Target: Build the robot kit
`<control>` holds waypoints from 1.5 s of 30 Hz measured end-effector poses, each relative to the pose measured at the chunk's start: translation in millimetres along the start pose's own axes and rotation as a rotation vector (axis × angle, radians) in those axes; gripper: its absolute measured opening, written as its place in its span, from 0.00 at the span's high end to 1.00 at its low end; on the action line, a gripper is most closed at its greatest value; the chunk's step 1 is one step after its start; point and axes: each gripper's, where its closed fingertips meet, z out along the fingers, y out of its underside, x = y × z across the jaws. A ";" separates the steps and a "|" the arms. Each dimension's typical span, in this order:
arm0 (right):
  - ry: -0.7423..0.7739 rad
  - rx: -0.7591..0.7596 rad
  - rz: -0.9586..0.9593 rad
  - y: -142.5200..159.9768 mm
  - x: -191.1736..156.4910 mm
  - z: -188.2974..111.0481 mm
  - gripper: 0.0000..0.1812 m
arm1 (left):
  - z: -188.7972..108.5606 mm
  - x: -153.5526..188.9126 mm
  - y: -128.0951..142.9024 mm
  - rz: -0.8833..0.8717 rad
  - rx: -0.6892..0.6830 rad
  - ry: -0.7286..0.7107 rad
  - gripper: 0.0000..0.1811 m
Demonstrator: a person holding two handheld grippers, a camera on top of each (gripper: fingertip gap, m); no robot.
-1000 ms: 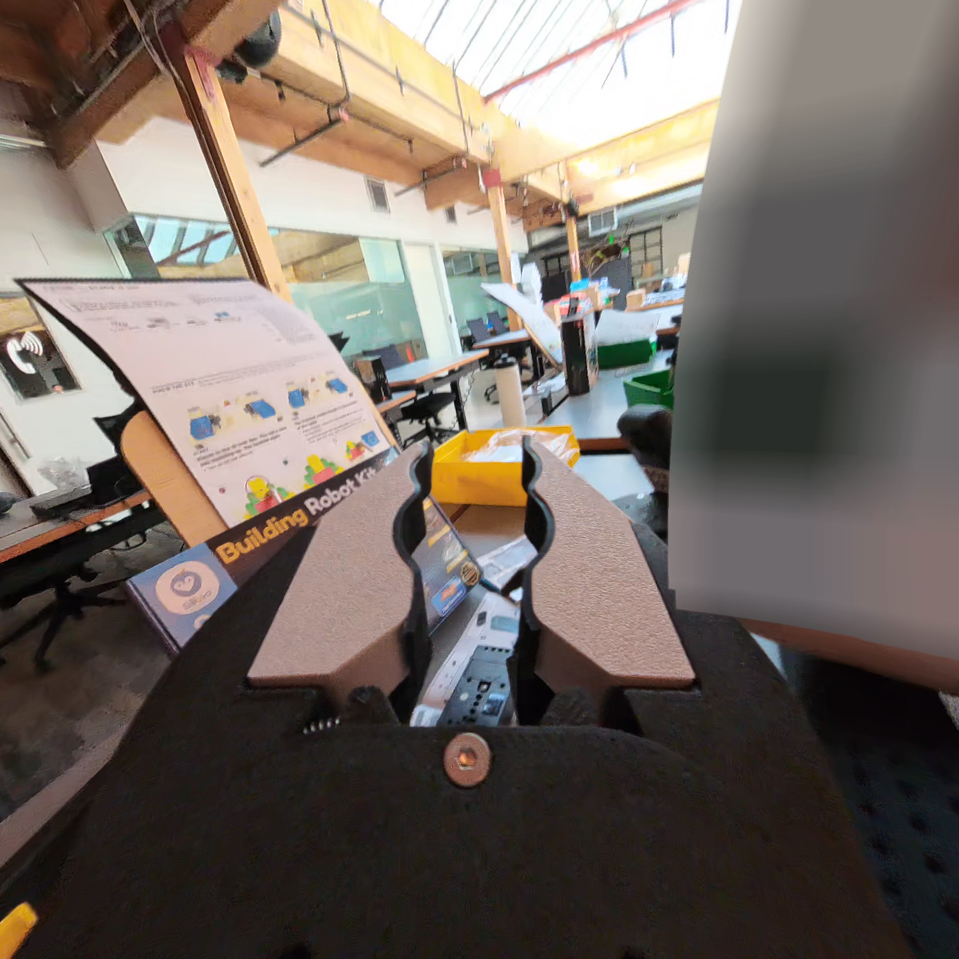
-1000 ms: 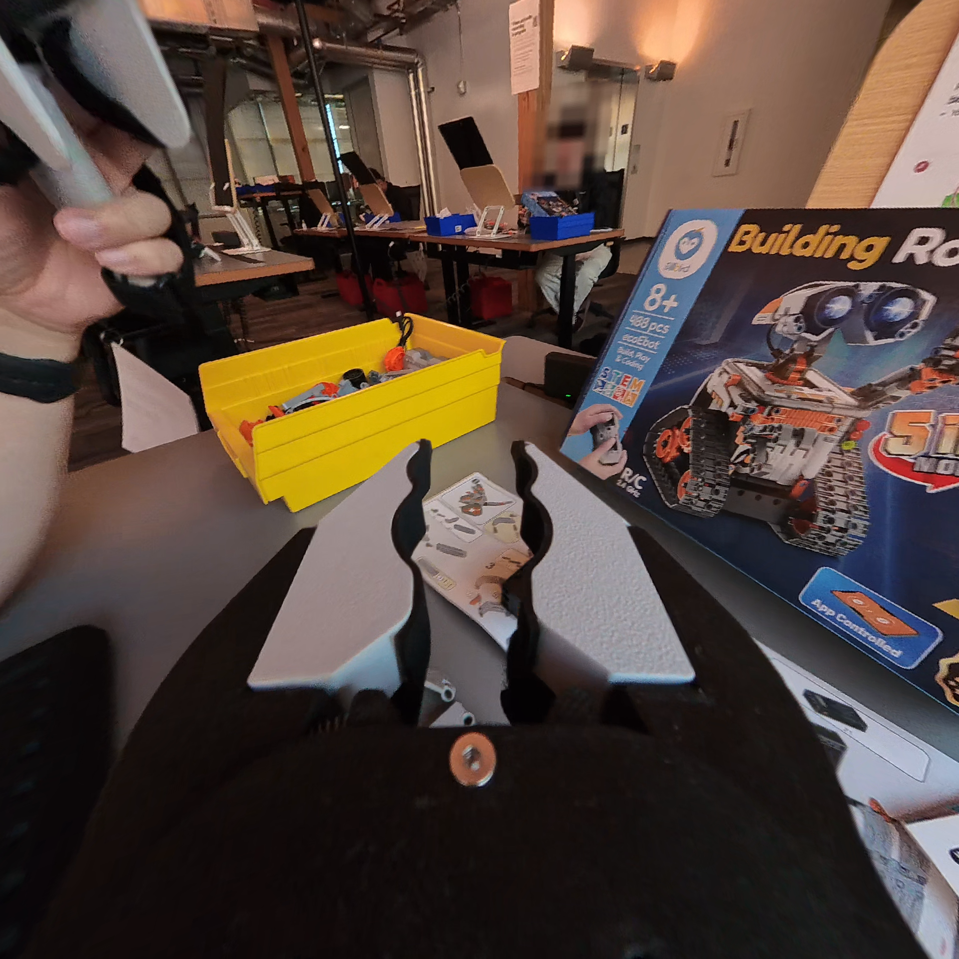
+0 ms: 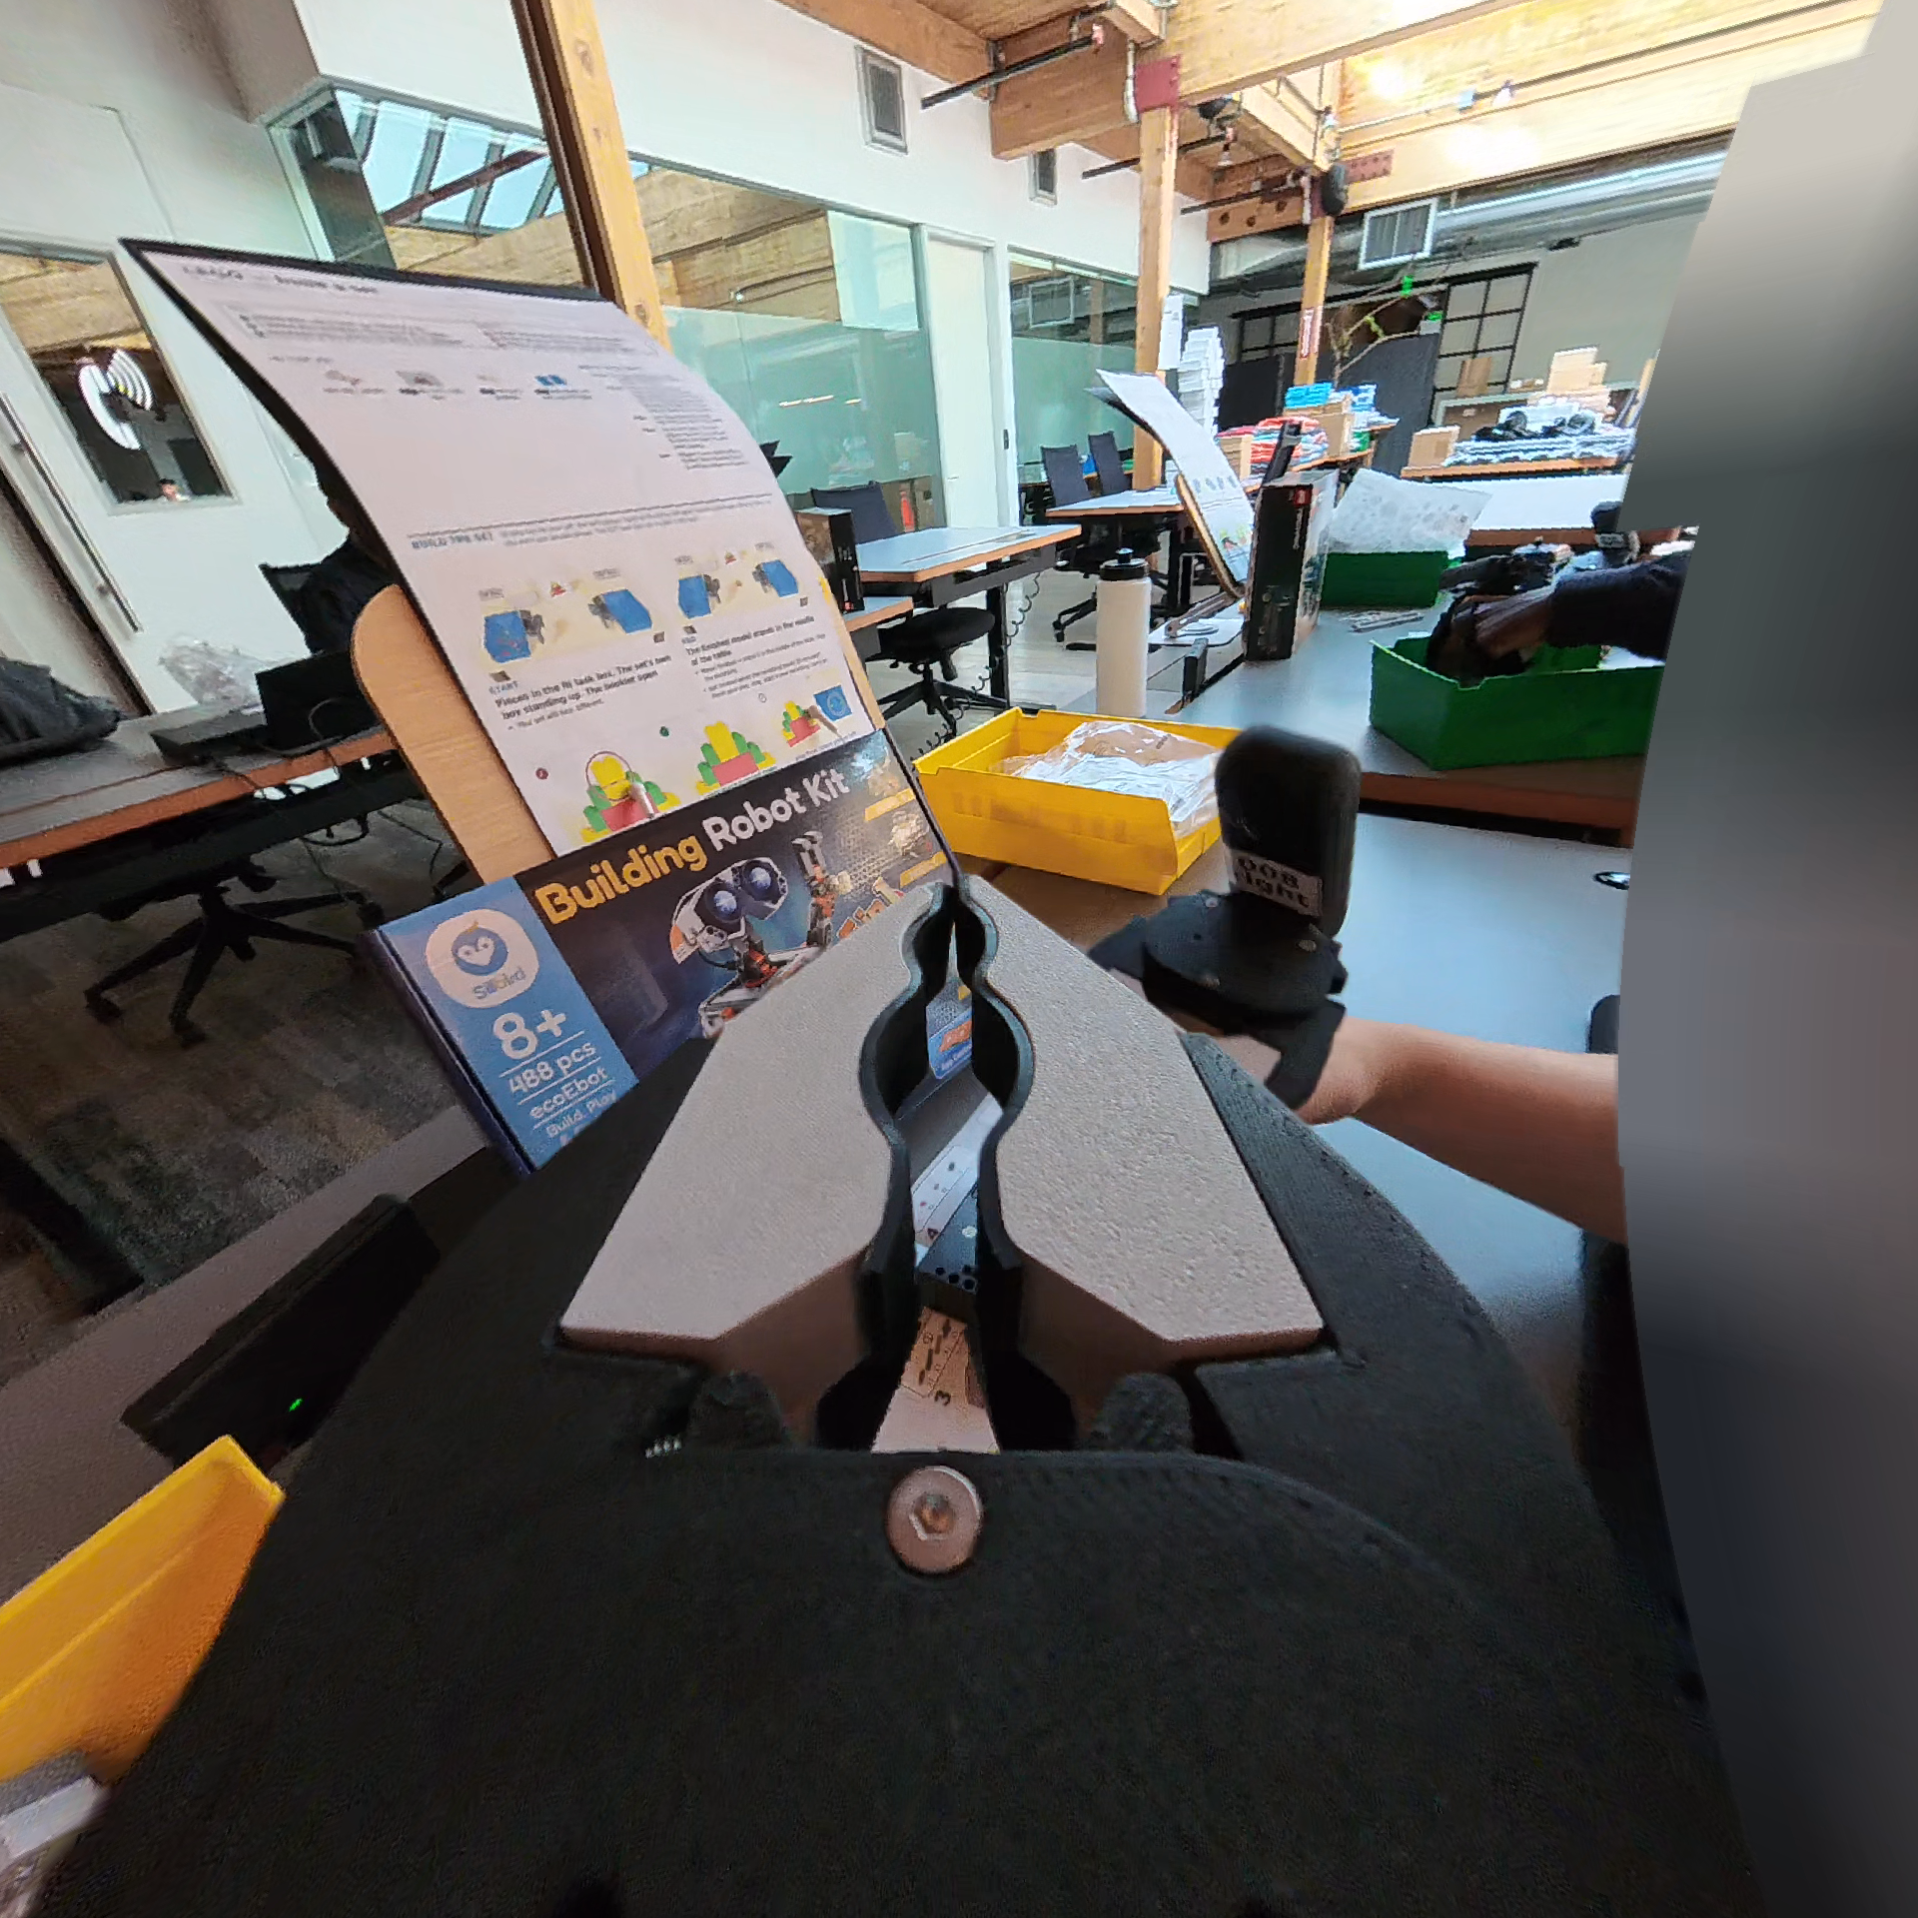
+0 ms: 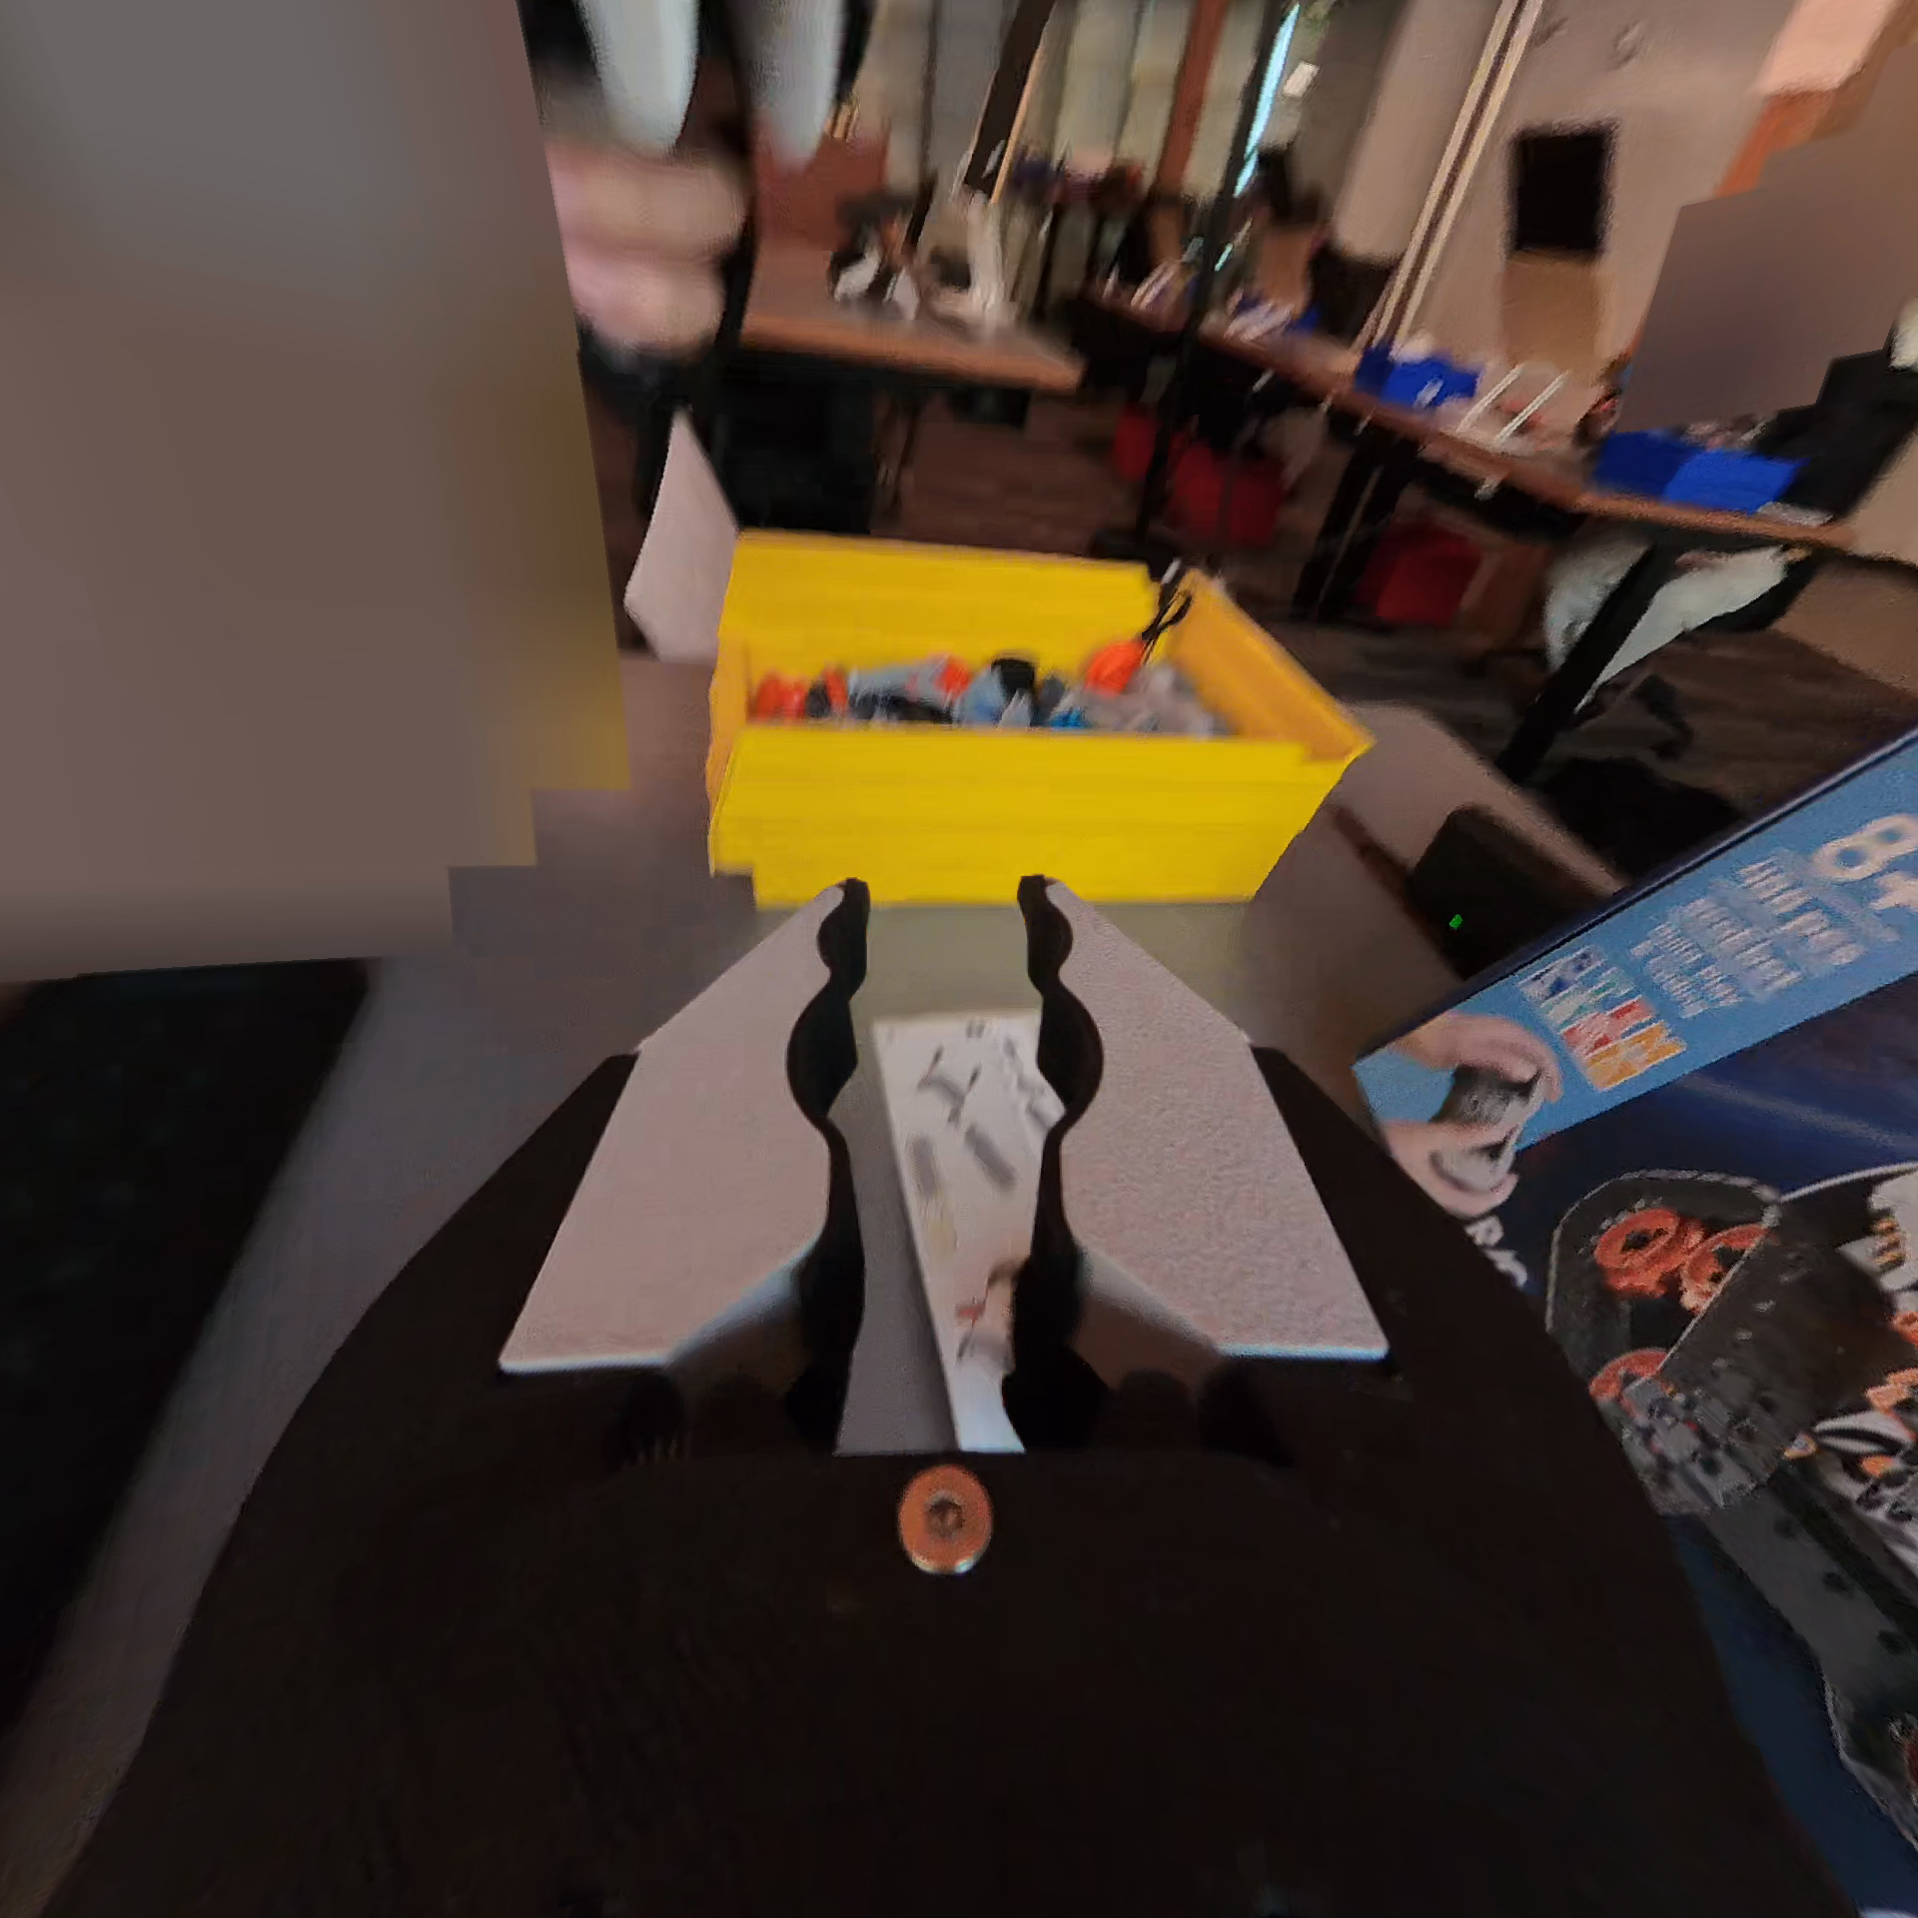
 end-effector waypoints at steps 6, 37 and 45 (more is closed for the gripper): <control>-0.098 -0.440 -0.128 98.2 -35.0 -21.8 0.88 | -0.9 -1.8 2.8 -0.022 -0.021 -0.006 1.00; 0.322 0.064 -0.618 -0.2 -20.6 -18.8 1.00 | 15.0 20.6 86.0 -0.291 -0.364 0.400 0.98; 0.341 0.008 -0.840 6.0 -27.5 -13.1 1.00 | 8.2 46.4 105.4 -0.369 -0.311 0.433 0.98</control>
